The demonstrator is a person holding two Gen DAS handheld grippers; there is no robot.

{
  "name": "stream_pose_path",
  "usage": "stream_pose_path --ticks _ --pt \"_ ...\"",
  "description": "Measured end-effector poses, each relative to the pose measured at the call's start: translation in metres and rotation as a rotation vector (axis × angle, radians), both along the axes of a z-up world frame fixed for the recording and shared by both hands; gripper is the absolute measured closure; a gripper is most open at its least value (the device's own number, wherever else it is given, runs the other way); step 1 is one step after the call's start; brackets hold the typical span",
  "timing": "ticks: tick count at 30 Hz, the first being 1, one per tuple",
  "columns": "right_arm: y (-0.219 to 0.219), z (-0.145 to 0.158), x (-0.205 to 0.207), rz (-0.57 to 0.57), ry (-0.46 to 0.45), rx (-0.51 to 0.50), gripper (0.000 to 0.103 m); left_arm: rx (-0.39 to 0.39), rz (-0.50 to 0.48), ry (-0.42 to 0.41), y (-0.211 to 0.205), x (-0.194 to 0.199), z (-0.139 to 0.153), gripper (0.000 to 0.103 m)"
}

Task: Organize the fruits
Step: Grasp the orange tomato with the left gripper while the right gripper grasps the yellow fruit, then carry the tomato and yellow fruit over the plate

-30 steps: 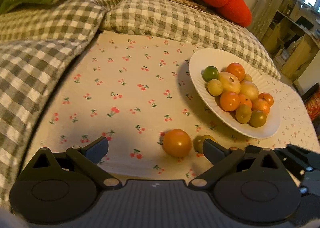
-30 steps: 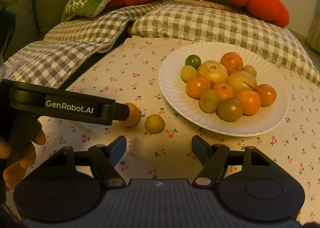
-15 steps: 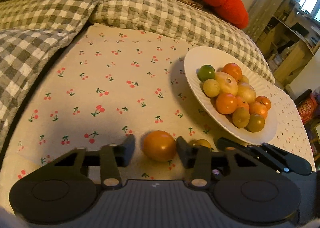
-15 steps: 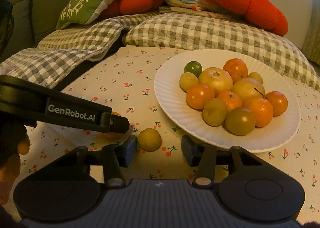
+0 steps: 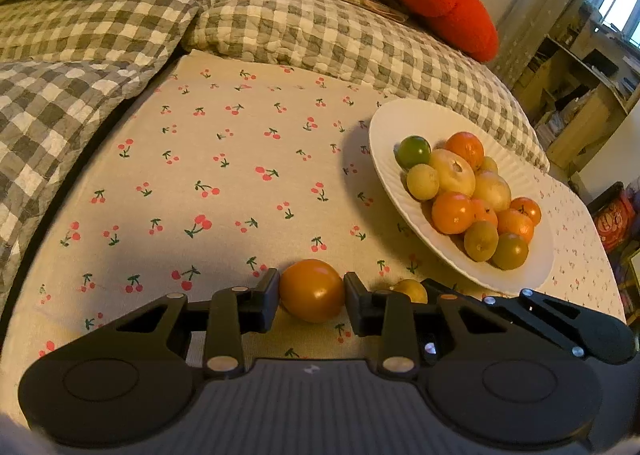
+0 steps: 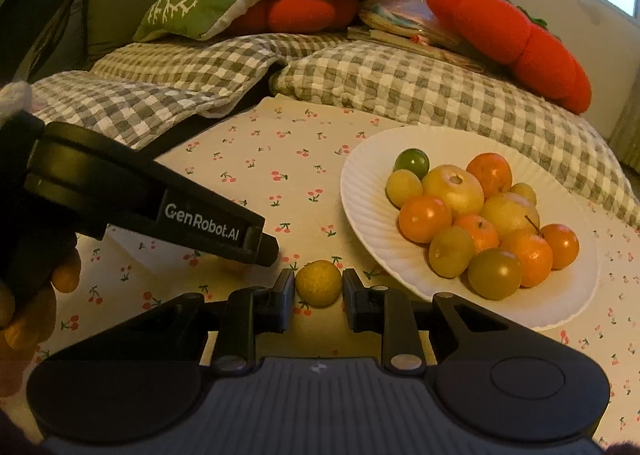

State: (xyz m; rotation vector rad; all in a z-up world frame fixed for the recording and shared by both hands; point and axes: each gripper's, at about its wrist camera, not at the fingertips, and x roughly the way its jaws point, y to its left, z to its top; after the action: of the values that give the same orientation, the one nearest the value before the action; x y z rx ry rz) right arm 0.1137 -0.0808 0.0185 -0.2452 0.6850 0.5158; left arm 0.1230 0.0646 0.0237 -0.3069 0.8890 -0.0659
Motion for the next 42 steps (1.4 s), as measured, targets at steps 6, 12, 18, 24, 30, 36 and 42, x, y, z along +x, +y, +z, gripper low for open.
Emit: stream_pose_path --ticks 6,12,18,24,30,36,42 --pt "0.002 0.004 -0.004 0.01 -0.013 -0.011 0.08 0.005 0.004 -0.029 0.001 -0.003 0.009 0.076" --pt "0.004 0.011 -0.008 0.015 -0.031 -0.016 0.08 -0.001 0.014 -0.055 0.005 -0.006 0.017 0.076" --pt "0.005 0.021 -0.009 0.004 -0.018 -0.006 0.08 0.002 0.038 -0.07 0.009 -0.007 0.026 0.076" --pt "0.0 0.033 -0.008 -0.009 -0.001 0.032 0.08 -0.002 0.062 -0.08 0.012 -0.006 0.034 0.076" --pt "-0.01 0.04 -0.003 -0.043 0.001 0.055 0.08 -0.017 0.063 -0.085 -0.003 -0.002 0.041 0.076" --pt "-0.029 0.049 0.006 -0.1 0.007 0.081 0.08 -0.048 0.061 -0.116 -0.021 0.006 0.053 0.076" --pt "-0.05 0.053 0.019 -0.18 -0.026 0.08 0.08 -0.045 0.061 -0.134 -0.031 0.022 0.056 0.076"
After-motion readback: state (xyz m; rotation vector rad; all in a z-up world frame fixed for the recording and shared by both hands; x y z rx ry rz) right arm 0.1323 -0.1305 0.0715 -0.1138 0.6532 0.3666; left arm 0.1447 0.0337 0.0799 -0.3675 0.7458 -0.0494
